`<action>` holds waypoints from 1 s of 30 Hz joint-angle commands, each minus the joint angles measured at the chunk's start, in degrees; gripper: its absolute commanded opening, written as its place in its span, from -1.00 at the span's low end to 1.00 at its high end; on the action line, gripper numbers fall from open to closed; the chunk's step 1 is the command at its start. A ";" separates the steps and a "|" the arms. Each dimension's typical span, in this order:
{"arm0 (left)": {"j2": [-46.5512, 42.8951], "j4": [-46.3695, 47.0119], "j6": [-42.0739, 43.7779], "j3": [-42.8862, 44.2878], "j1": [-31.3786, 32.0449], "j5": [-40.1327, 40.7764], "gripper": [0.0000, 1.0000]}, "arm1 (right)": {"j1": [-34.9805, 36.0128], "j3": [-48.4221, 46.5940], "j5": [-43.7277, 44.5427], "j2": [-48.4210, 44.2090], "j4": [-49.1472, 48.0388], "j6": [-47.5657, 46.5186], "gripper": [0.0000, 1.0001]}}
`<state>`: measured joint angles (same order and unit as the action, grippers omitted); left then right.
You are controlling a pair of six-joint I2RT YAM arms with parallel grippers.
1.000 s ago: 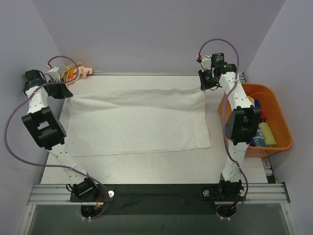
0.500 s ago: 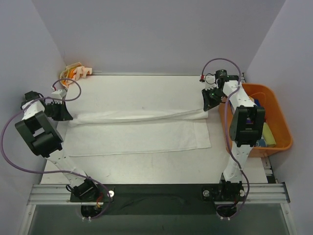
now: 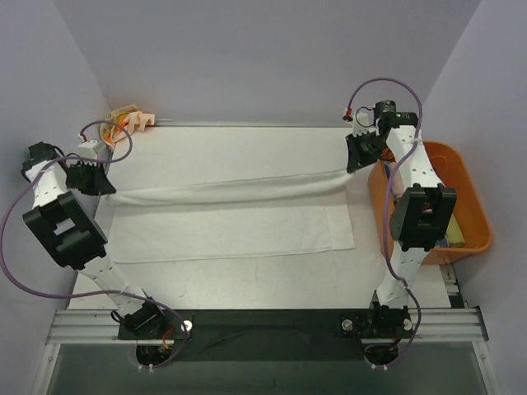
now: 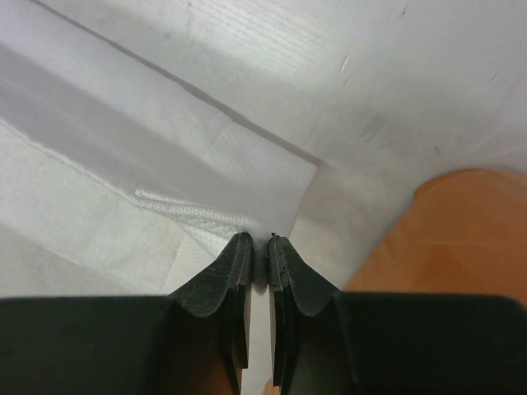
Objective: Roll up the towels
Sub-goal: Fold the towel
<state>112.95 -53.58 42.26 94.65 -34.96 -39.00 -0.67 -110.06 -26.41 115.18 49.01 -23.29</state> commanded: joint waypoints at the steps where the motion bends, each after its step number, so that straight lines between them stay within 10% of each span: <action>1: -5.19 -4.42 5.54 0.19 -2.48 0.24 -1.00 | -0.65 5.71 1.98 -5.30 5.57 -4.30 -1.00; 9: -9.85 -8.21 15.03 -9.83 -2.83 7.44 -1.00 | -0.56 19.61 1.72 -8.74 5.04 -7.03 -1.00; 17: -3.00 0.74 7.24 -18.70 -0.99 11.66 -1.00 | 0.32 26.56 5.13 -4.00 -0.76 -4.66 -1.00; 30: 4.91 8.14 -4.38 -9.77 3.40 15.45 -1.00 | 2.25 17.96 14.37 3.83 -4.46 -0.27 -1.00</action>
<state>115.04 -54.41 40.07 80.66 -33.34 -26.11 1.54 -87.85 -16.21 119.04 43.88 -24.95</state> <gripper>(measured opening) 0.175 0.102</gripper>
